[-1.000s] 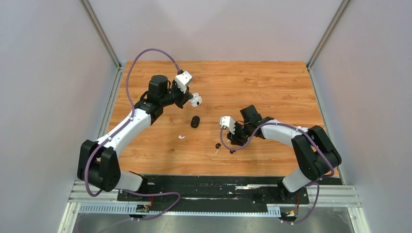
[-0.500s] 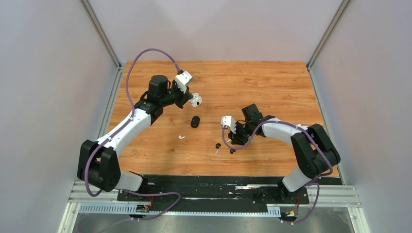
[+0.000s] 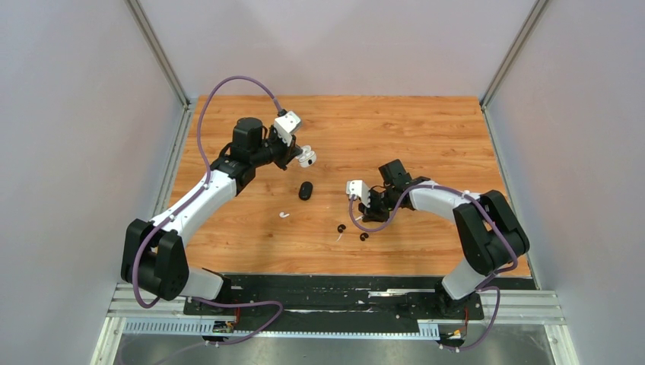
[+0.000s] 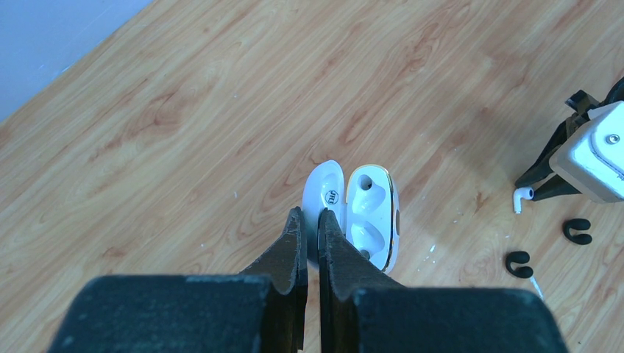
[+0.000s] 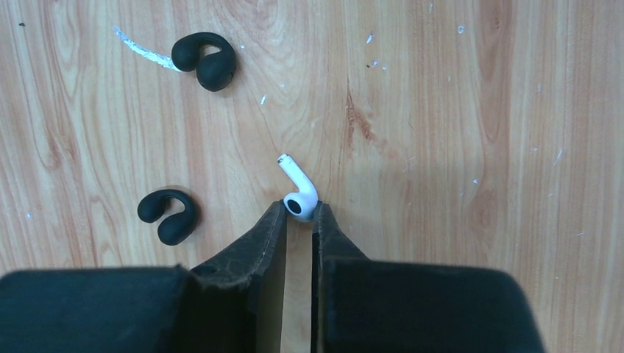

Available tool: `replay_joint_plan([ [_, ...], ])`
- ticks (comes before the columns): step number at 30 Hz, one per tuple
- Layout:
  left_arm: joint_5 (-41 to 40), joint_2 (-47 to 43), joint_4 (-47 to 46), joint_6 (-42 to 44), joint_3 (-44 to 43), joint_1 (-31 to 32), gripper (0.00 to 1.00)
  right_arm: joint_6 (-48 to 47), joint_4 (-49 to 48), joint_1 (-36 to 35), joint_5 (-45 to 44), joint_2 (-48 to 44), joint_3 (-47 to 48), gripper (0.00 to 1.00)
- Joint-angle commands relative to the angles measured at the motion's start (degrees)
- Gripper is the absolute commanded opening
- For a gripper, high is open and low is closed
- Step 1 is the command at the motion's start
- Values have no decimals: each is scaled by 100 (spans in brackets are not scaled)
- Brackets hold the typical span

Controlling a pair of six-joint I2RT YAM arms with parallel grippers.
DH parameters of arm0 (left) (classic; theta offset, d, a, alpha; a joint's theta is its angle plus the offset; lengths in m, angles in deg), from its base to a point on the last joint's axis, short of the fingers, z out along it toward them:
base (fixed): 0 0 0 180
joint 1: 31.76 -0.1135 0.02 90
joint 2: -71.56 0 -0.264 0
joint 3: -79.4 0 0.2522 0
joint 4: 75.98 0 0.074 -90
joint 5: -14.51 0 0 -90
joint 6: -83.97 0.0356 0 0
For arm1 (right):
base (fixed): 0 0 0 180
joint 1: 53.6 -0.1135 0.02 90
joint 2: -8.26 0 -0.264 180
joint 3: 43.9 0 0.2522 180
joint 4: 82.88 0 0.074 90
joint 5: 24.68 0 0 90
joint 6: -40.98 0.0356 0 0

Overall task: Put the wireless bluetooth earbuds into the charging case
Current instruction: Pick up the earbud from the center of the board, then place the earbud at the center of the board.

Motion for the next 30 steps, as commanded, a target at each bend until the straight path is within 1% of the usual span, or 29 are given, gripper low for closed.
replay_joint_plan([
  [1,191,-3,-136,-93,-18,-27,0,-416,550,46,-496,116,-61,6],
  [5,314,209,-118,-229,-47,-23,0,-769,608,47,-882,-374,250,1],
  [10,518,627,-2,-435,-230,67,0,-1670,615,-5,-1444,-989,802,0],
  [13,652,965,159,-391,-427,237,0,-2451,619,-35,-1794,-1184,1062,0],
  [18,933,1431,514,-446,-880,455,0,-3258,610,-218,-2274,-1300,1579,0],
  [24,788,1721,587,-679,-1108,704,0,-3916,777,-612,-2818,-1314,2043,0],
  [28,848,1691,547,-804,-1079,791,0,-4106,1195,-735,-2835,-1204,2381,0],
  [30,805,1531,288,-841,-886,802,0,-3995,1364,-789,-2834,-1132,2533,0],
])
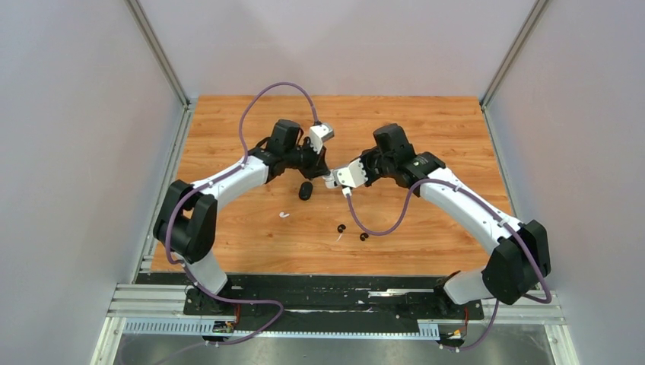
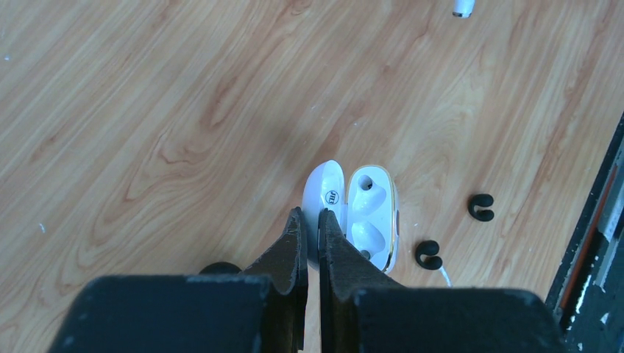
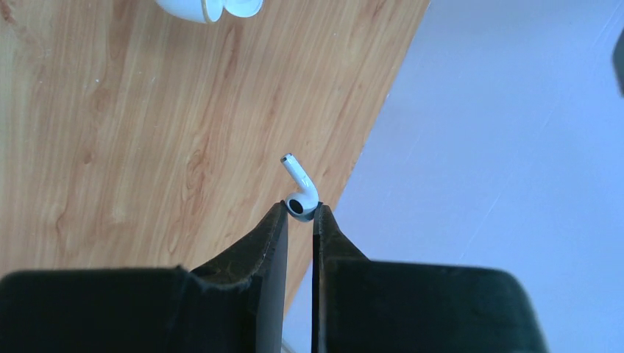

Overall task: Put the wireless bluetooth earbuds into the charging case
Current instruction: Place the earbud at the center of the board.

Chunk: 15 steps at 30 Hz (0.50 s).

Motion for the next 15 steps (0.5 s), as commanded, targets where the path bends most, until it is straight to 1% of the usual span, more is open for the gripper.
replay_joint_plan([
  [1,55,-269,-601,-210,203,58,0,-147,548,-120,-131,81,594,0],
  [4,-286,-624,-1087,189,545,118,0,422,1533,-217,5,407,1249,0],
  [7,-627,-902,-1717,653,1038,140,0,1402,2815,-229,378,929,2287,0],
  [8,-800,-1038,-1871,738,1143,148,0,1686,3322,-223,508,1109,2558,0],
  [9,-876,-1092,-2122,927,1343,146,0,1911,3540,-219,590,1288,2804,0],
  [10,-1066,-1182,-2236,1007,1427,153,0,2129,3990,-205,697,1443,2975,0],
  [11,-1268,-1216,-2405,1110,1563,156,0,2286,4325,-178,864,1574,3112,0],
  [13,-1508,-1309,-2404,1210,1651,151,0,2421,5092,-131,1101,1888,3135,0],
  [15,-1727,-1411,-2198,1232,1661,146,0,2370,5609,-37,1365,2071,2864,0],
])
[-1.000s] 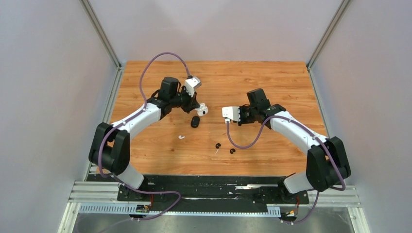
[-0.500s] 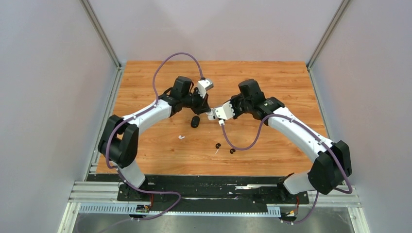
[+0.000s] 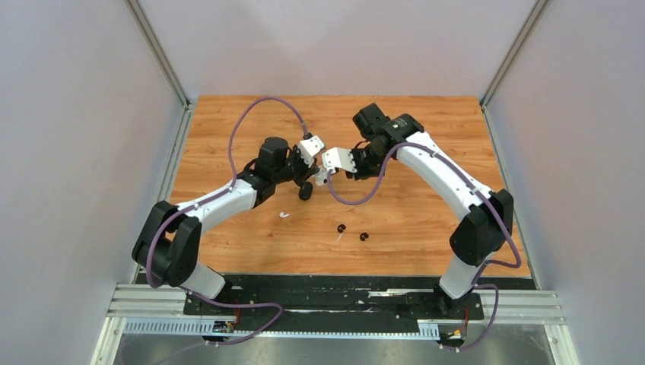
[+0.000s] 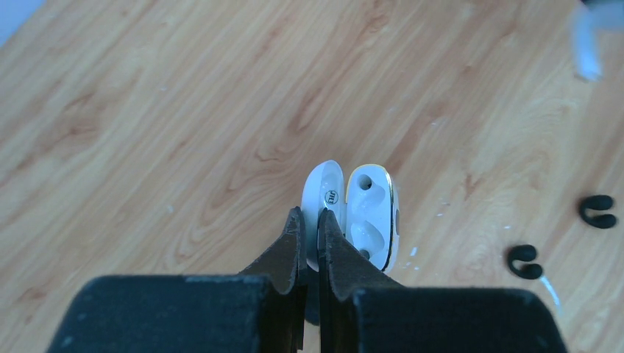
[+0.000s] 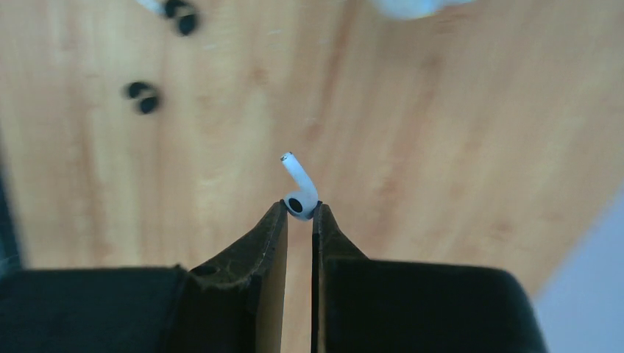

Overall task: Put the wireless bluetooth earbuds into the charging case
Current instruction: Place the earbud at the center of the board, then pick up the earbud from the center of the board.

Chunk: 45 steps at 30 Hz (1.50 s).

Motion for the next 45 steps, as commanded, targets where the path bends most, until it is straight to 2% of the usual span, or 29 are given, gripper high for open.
replay_joint_plan([
  [1,-747,-400,-286,407,55,17,0,576,2109,160,778,485,-362,0],
  [4,-903,-804,84,386,167,17,0,181,2118,230,562,631,-1146,0],
  [7,-1002,-1197,538,520,361,11,0,-58,2106,268,-122,1205,-1511,0],
  [15,-1347,-1957,1475,784,468,-40,0,-73,2099,453,-874,2953,-412,3],
  [17,-1394,-2009,1564,785,420,-58,0,-87,2055,498,-939,3245,-159,7],
  [19,-1408,-1984,1638,789,340,-60,0,-59,1964,537,-992,3389,-4,18],
  [25,-1311,-1800,1702,811,133,-73,0,360,1854,815,-645,3262,589,41],
  [27,-1238,-1694,1666,817,71,-83,0,605,1910,1013,-312,3124,866,44],
  [31,-1032,-1398,1570,755,-126,-103,0,1418,1933,1316,160,2663,999,45],
  [34,-935,-1160,1502,637,-311,-123,0,2737,1559,1443,512,2163,693,45],
  [35,-922,-1116,1495,575,-382,-126,0,3488,1264,1443,567,1867,482,45],
  [36,-901,-1043,1499,547,-413,-128,0,3769,913,1387,531,1527,-5,45],
  [39,-862,-935,1525,377,-531,-177,0,3800,147,1151,504,492,-1049,44],
  [41,-847,-869,1595,341,-588,-208,0,3727,-327,1474,1280,-190,-1597,42],
  [42,-869,-839,1619,338,-604,-217,0,3543,-630,1739,1954,-544,-1855,42],
  [44,-932,-838,1670,348,-639,-244,0,2772,-1751,2284,2816,-1601,-2924,41],
  [45,-978,-857,1709,376,-655,-266,0,2390,-2403,2420,2904,-2045,-3563,42],
])
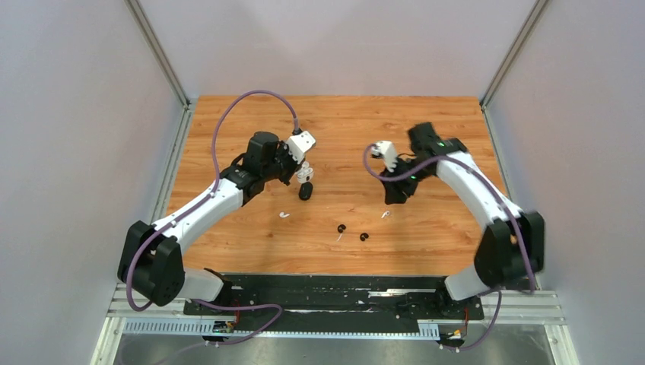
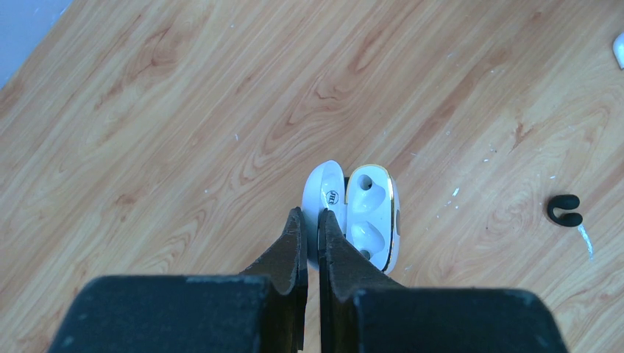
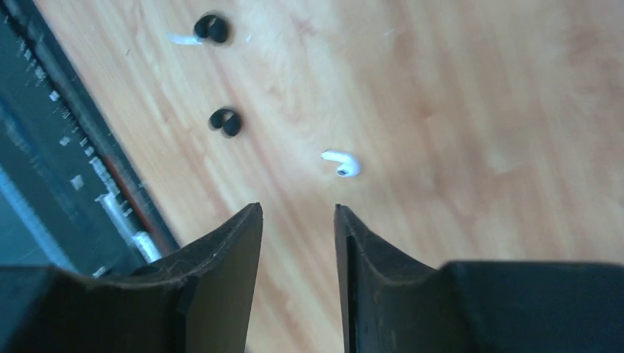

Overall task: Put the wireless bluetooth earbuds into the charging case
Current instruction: Pick up the earbud from the center of the board.

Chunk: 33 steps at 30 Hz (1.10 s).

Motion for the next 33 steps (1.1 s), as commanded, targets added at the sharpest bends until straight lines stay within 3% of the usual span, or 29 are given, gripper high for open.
replay_joint_plan([
  [1,-26,-20,22,-104,-297,-80,0,-1263,-2742,903,1576,-1915,-2142,42],
  [3,-104,-55,161,-76,-350,-92,0,-2179,-3511,910,1644,-2423,-3148,43],
  [6,-250,-96,416,-84,-513,-100,0,-2437,-4310,875,1702,-2650,-3945,44],
  [10,-374,-46,786,-106,-736,-100,0,-1927,-5944,632,938,-2659,-4848,43],
  [15,-430,44,1039,-15,-914,-100,0,-1789,-6747,593,705,-2425,-5257,43],
  [22,-435,53,1109,-18,-984,-105,0,-1806,-6847,593,684,-2130,-5366,40],
  [33,-451,9,1028,-30,-927,-100,0,-2308,-6176,592,642,-1435,-4972,29],
])
